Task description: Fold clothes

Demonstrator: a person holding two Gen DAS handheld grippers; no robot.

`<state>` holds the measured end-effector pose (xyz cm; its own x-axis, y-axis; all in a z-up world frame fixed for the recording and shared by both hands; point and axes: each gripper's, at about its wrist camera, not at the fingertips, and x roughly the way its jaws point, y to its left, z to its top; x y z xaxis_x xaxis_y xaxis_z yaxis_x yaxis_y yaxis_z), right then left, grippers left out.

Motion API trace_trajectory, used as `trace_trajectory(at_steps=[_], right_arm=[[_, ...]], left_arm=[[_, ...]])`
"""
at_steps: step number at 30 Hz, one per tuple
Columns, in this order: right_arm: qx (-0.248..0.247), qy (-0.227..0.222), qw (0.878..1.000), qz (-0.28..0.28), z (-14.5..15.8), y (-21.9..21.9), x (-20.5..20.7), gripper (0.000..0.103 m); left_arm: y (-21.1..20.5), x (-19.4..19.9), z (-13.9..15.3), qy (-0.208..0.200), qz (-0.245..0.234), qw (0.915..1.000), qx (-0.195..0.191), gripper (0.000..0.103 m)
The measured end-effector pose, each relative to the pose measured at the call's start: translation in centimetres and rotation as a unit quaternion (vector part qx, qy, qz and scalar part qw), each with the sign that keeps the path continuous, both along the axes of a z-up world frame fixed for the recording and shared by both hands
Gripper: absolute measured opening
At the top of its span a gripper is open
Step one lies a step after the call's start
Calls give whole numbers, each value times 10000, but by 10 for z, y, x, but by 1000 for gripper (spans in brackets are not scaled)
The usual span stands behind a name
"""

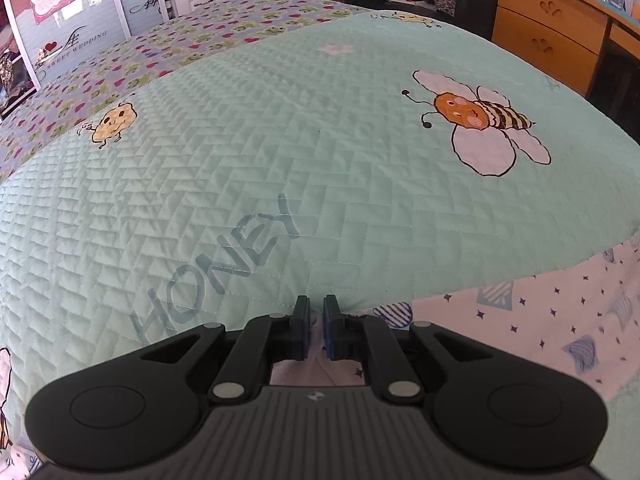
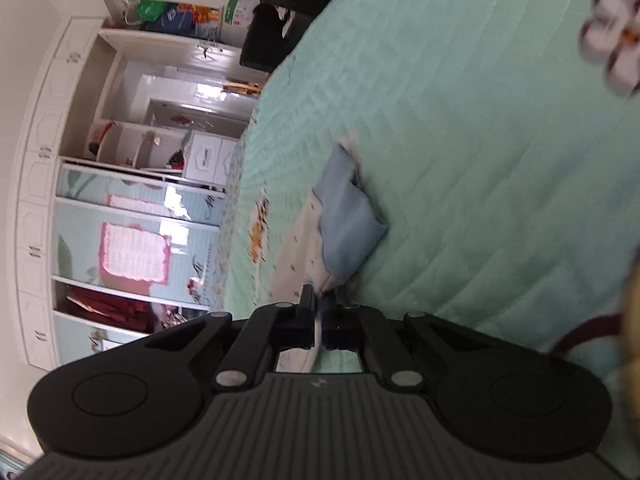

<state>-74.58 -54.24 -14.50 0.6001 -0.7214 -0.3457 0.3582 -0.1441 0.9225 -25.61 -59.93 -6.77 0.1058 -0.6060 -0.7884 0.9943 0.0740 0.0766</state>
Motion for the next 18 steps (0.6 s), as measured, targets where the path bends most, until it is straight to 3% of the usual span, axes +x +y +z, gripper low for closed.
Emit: trace_trajectory(at_steps=[5,8,10,13,14,15,16,18], right_arm=[[16,353,9991,218,2,-4,-7,1],[68,311,9993,201,1,-5,-8,2],[86,199,9996,206,0,-3,-12,8],[3,614,9981,37,15,4,-22,17],[-127,878,9960,-114,23,8,-28,21],[-266,1144,9927,-266,30,10,-34,36],[-417,1413,9886,-313,38,9,-37,54],[-660,1880,9799,-37,48,-7,-33,72]], left_arm=[[-1,-4,-2,-131,39,9999,-49,7],[0,-4,-2,-132,52,9999,-75,7],[1,-5,-2,-148,88,9998,-115,7],[3,-7,-1,-230,184,9993,-209,12],[7,-11,0,-408,305,9983,-282,20],[11,-16,2,-613,441,9965,-357,27],[18,-24,4,-898,533,9934,-464,28],[43,-49,12,-1357,523,9868,-707,29]])
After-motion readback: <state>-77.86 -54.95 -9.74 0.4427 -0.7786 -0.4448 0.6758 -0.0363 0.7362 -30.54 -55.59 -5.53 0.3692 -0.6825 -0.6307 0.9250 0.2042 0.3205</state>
